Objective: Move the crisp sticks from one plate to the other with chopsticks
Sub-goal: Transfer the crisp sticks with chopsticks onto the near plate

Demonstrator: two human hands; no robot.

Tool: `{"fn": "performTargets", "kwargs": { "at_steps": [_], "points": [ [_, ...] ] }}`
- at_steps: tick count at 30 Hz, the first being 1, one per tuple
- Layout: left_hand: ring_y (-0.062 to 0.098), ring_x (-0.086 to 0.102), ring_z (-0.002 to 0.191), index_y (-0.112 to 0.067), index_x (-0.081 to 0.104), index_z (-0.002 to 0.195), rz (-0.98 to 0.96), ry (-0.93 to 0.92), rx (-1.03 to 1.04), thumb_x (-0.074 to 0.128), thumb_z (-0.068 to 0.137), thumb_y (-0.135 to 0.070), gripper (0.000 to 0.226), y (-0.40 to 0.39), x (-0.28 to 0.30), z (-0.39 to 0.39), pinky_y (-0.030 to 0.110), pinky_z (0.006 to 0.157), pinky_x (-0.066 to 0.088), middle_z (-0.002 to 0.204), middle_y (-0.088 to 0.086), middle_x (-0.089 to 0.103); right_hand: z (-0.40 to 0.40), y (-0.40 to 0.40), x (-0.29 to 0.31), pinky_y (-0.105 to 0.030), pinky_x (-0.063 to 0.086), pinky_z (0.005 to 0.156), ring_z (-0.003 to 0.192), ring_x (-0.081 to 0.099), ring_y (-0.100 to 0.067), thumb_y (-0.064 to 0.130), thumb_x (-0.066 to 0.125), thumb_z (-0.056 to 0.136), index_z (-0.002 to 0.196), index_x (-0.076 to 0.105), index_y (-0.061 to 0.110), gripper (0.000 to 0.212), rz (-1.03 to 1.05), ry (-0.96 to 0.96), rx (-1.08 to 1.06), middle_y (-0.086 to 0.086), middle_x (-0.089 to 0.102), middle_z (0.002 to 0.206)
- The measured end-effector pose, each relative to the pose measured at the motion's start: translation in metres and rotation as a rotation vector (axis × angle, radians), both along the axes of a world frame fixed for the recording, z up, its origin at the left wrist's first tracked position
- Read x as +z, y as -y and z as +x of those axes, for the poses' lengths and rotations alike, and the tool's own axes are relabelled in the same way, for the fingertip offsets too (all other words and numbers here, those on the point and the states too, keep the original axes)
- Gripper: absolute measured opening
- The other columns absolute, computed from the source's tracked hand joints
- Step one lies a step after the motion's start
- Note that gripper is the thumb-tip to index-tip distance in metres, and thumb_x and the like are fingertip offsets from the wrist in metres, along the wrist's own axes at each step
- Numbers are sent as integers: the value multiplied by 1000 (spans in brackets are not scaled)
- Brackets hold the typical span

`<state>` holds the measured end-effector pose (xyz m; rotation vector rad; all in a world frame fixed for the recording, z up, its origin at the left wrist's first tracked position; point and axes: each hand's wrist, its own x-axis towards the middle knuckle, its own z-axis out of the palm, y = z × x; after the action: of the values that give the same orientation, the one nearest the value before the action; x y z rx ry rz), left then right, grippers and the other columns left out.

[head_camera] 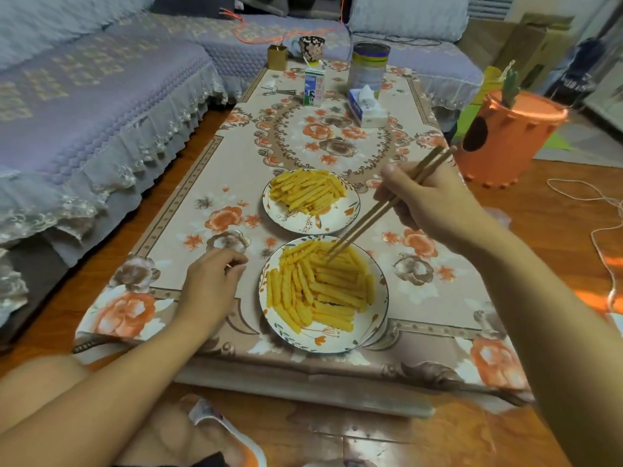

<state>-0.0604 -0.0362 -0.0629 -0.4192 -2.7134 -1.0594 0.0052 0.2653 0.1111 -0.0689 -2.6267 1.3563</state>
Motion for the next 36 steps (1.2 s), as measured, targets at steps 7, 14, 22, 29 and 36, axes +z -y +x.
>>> {"fn": "performTargets", "kwargs": {
  "at_steps": [7,14,22,29,36],
  "points": [
    [24,56,111,-13,69,122,-67,22,-18,54,100,-3,29,-8,6,-9,29,89,41,120,4,58,-6,-11,-6,-25,38,44,42,44,-10,34,46,109,87,69,-1,47,-262,-129,-311,-5,49,56],
    [32,38,137,-21,65,132,-333,-78,-94,59,85,5,54,-8,-8,-27,54,111,37,144,9,47,-35,14,-37,-37,54,50,46,62,-19,35,51,107,86,71,2,44,-323,-201,-539,-13,64,65],
    [25,52,119,-14,68,124,-369,-124,-215,60,89,-4,37,-5,-27,-34,44,95,52,122,3,59,-87,34,-57,-37,52,54,55,67,-28,42,53,104,75,69,13,44,-296,-161,-722,-7,66,65],
    [25,55,115,-11,70,121,-340,-123,-217,56,91,-6,33,-1,-26,-33,44,91,54,120,4,63,-102,41,-53,-57,56,71,70,68,-42,38,43,105,76,68,-2,56,-237,-129,-746,-21,68,72],
    [26,58,110,-9,72,117,-315,-177,-232,57,91,-5,30,1,-29,-37,43,91,53,117,6,65,-92,12,-46,-48,50,63,61,57,-25,37,45,94,55,68,18,49,-300,-149,-749,1,60,56]
  ]
}}
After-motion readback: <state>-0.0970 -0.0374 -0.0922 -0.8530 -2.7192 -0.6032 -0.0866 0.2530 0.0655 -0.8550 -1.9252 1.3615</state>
